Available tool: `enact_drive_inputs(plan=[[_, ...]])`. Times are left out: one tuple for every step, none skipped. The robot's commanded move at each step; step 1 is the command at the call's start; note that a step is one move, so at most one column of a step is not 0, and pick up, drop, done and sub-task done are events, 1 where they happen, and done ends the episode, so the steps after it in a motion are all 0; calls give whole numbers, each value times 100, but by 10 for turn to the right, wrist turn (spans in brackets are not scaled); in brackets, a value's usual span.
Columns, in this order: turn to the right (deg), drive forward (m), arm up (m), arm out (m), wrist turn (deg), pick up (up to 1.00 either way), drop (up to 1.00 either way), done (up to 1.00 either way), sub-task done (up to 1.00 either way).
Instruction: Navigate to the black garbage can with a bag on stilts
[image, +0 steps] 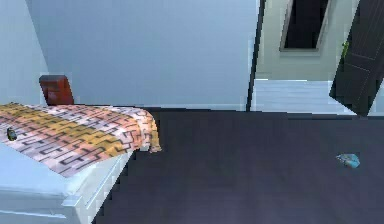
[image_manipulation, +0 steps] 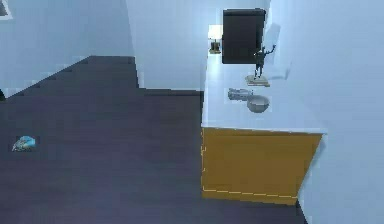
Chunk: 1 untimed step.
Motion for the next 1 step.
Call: enact_drive_inputs(plan=[[0, 40, 0, 0, 0, 0, 0, 0, 0]])
